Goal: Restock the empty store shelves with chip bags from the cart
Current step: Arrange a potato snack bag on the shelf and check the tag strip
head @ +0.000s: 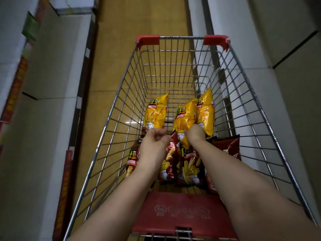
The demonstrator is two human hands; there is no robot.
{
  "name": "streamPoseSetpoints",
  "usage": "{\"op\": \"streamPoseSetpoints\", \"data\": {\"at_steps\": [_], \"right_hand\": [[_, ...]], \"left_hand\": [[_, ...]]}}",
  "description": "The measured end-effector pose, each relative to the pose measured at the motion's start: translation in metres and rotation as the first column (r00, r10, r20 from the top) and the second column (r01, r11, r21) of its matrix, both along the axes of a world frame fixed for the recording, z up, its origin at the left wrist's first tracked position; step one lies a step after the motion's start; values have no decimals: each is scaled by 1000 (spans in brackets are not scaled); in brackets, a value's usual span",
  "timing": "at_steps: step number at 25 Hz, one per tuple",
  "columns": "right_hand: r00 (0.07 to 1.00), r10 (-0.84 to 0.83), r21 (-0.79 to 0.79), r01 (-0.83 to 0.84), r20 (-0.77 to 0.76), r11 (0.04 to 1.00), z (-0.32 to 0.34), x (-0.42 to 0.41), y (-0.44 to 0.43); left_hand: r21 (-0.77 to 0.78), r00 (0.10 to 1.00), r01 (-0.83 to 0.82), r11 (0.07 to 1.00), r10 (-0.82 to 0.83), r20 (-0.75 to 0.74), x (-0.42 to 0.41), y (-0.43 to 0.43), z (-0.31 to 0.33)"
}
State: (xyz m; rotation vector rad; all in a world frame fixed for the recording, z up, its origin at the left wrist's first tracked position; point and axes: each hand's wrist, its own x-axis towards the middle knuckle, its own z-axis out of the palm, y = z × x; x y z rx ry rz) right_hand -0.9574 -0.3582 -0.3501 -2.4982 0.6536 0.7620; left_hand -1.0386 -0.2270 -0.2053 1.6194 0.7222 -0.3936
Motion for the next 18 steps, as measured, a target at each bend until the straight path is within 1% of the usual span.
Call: {"op": "streamPoseSetpoints", "data": {"at_steps": [2, 4, 6, 8, 9, 10, 12, 13, 15, 17, 18], "right_hand": [[991, 32, -71, -23, 130, 997, 26, -4, -2], [956, 92, -140, -54, 279, 989, 64, -5, -5], [888, 170, -152, -115, 426, 982, 108, -9, -9], [811, 250, -155, -197, 529, 968, 157, -20, -10], [750, 284, -171, -228, 597, 959, 182, -29, -9], [655, 322, -208, -248, 683, 946, 207, -40, -9], [435, 383, -320, -215, 815, 923, 248, -60, -8], [334, 418, -374, -190, 845, 908, 266, -67, -7], [169, 482, -458, -161, 860, 874, 297, -79, -5], [52, 540, -525, -176, 840, 833, 329, -94, -2], [10, 554, -539, -210, 833, 815, 344, -103, -1]], "left_hand": [[-10, 1000, 14, 1000, -14, 12, 2, -2, 4], [-24, 999, 27, 999, -26, 36, 4, -6, 14], [-51, 997, 40, 998, -36, 75, 7, -13, 30], [-101, 986, 67, 993, -51, 157, 12, -23, 58], [-138, 975, 83, 987, -52, 217, 14, -28, 76], [-184, 962, 90, 979, -38, 270, 16, -33, 92], [-271, 943, 69, 960, 26, 332, 18, -43, 125], [-321, 941, 45, 946, 68, 331, 17, -47, 141], [-438, 935, -16, 899, 169, 312, 11, -54, 172], [-546, 907, -76, 834, 285, 310, 0, -52, 200], [-577, 889, -83, 812, 322, 326, -4, -48, 213]]}}
